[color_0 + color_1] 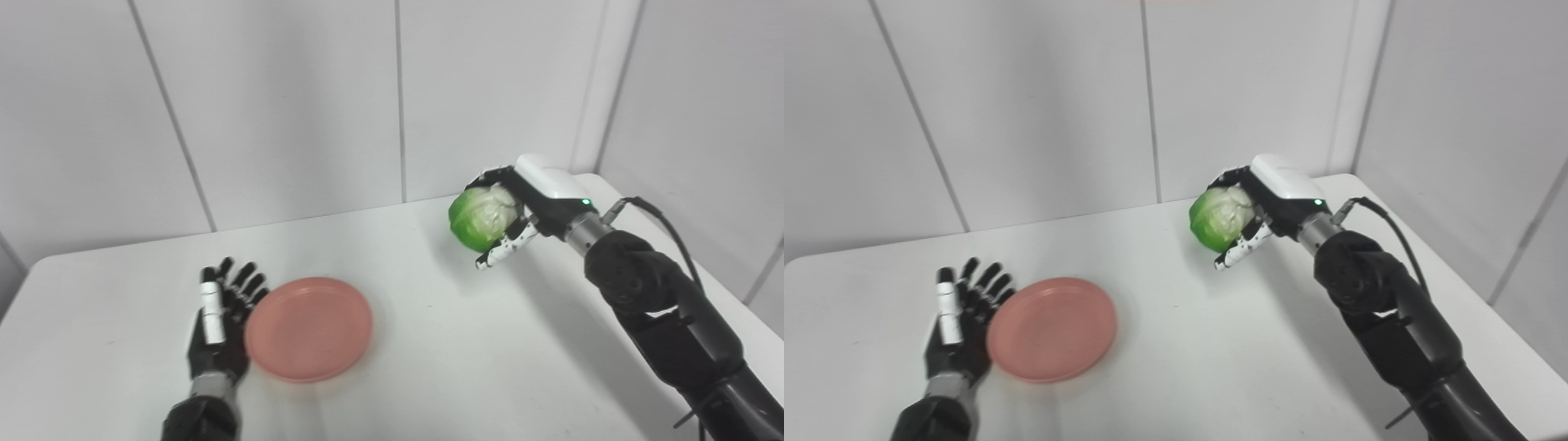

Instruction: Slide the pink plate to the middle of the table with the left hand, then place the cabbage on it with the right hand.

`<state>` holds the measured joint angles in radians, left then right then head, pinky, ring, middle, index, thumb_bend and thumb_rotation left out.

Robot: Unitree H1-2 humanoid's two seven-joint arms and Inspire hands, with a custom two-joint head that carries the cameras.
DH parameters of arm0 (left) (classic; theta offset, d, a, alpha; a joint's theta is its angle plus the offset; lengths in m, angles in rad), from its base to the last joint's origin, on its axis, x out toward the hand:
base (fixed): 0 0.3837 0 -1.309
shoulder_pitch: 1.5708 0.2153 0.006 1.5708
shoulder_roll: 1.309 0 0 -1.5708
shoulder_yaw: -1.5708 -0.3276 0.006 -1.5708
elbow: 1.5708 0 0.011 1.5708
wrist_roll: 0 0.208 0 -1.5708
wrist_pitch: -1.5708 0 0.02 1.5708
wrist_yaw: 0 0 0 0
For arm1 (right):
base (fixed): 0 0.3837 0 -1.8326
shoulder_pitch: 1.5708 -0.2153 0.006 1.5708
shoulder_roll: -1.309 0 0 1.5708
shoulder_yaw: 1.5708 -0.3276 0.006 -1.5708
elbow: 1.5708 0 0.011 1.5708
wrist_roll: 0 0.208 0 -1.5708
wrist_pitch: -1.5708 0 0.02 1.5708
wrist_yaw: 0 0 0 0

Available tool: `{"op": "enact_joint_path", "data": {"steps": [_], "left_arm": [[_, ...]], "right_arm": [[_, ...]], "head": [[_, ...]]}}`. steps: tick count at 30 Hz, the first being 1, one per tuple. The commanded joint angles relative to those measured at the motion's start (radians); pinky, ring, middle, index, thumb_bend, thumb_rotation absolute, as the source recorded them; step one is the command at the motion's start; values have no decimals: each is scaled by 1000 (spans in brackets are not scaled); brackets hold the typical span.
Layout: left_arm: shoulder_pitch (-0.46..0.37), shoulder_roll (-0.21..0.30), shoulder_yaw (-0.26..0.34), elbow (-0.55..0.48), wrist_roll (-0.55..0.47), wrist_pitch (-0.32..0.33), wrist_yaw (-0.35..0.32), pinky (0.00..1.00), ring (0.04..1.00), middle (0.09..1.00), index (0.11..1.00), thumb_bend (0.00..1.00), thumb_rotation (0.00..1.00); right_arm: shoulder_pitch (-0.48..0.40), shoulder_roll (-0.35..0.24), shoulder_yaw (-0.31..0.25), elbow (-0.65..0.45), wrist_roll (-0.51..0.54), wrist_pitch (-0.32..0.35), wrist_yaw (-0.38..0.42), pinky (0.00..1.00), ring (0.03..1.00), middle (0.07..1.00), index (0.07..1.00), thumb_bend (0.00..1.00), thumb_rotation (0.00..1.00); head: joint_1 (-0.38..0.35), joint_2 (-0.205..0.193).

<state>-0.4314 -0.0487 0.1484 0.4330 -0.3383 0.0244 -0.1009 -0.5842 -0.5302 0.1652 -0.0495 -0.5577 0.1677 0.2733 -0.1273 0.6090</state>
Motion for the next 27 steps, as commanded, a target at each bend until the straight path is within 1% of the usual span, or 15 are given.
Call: {"op": "enact_joint_path", "data": {"steps": [1,2,3,4,5,6,7,8,9,10,12,18,21,27], "left_arm": [[9,-23,-13,44,24,13,23,853,861,882,947,824,873],[9,-27,-16,50,31,4,25,847,861,881,946,813,877],[8,-34,-19,59,39,-6,29,845,864,883,944,805,880],[7,-39,-21,65,44,-13,33,843,866,882,942,799,880],[5,-45,-22,74,50,-21,39,842,866,881,938,793,880],[3,-50,-21,82,54,-27,44,837,863,875,932,787,875],[0,-56,-20,93,57,-36,48,837,863,874,931,787,874],[-2,-60,-19,101,60,-43,51,836,862,871,930,789,868],[-6,-64,-18,114,65,-53,53,835,861,869,929,790,865],[-9,-66,-18,125,68,-61,55,838,863,869,924,794,866],[-15,-72,-20,139,78,-75,63,838,861,869,921,793,869],[-28,-80,-16,179,93,-112,63,828,846,863,913,770,866],[-30,-77,-17,191,92,-126,57,836,848,864,917,772,859],[-33,-80,-15,204,94,-131,56,817,839,864,921,755,860]], "right_arm": [[-60,3,0,0,0,-49,-17,326,398,462,512,530,0],[-71,14,9,9,-3,-50,-17,327,399,463,511,530,0],[-78,21,15,20,-3,-54,-18,334,408,466,509,530,0],[-86,29,21,30,-1,-57,-18,338,413,467,508,530,0],[-93,38,27,44,0,-64,-21,344,418,468,508,530,0],[-102,50,36,59,1,-73,-23,345,418,468,508,530,0],[-108,58,43,74,1,-87,-28,344,418,467,508,530,0],[-112,63,48,85,1,-98,-32,348,423,468,508,530,0],[-119,82,55,104,1,-104,-40,350,425,468,507,530,0],[-123,96,59,117,1,-107,-45,348,420,467,509,530,0],[-136,131,77,162,-4,-129,-64,347,419,466,511,530,0],[-156,194,126,239,-35,-154,-91,315,396,446,527,527,0],[-155,221,148,249,-47,-154,-89,327,412,457,520,529,0],[-146,272,197,268,-72,-156,-91,358,433,456,518,529,0]], "head": [[55,-8],[63,-8],[103,-12],[109,-13],[143,-17],[143,-17],[172,-24],[172,-24],[198,-29],[198,-29],[235,-35],[260,-49],[260,-54],[262,-62]]}}
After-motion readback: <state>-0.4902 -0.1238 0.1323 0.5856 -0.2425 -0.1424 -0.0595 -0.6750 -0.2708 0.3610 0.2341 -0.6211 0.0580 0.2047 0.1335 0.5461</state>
